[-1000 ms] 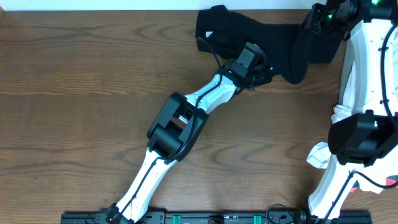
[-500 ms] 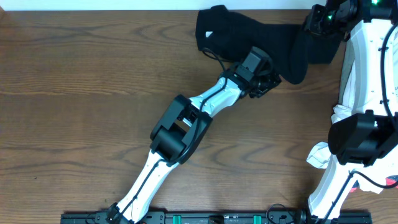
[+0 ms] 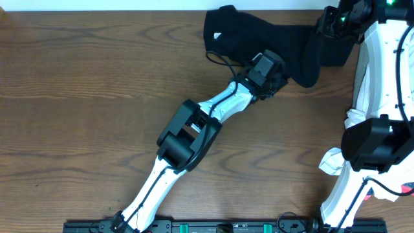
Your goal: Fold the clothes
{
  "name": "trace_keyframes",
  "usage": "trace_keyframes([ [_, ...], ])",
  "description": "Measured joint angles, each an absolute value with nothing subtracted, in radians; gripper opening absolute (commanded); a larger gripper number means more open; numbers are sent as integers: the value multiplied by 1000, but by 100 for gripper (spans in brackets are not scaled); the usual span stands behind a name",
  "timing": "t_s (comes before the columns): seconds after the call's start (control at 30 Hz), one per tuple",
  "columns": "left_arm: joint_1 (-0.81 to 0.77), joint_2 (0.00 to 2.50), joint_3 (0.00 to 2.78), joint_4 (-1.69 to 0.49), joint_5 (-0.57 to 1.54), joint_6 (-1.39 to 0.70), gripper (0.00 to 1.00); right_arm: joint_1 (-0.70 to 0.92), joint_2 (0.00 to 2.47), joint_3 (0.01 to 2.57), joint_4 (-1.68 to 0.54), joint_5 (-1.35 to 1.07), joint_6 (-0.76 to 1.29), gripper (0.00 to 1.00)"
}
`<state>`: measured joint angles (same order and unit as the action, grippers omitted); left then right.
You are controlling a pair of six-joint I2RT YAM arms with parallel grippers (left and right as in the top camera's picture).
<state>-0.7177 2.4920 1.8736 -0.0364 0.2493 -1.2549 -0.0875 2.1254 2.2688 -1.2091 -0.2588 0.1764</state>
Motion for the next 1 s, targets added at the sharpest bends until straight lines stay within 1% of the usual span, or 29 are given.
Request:
trace_keyframes([
  [0.5,-650,2492,1874,-41,227,-1198,30,-88,2125,2269,-1211,-249,174,1],
  [0.7,-648,2493,1873,-46,228,-1146,21,-88,2125,2269,-1211,-244,174,1],
  [0.73,-648,2493,1873,-46,227,-1142,19,-88,2125,2269,-1211,-243,174,1],
  [0.83,-648,2496,1873,-49,224,-1114,6,-88,2125,2269,-1211,-242,174,1],
  [1.0,-645,2498,1872,-51,230,-1066,6,-88,2125,2269,-1212,-241,174,1],
])
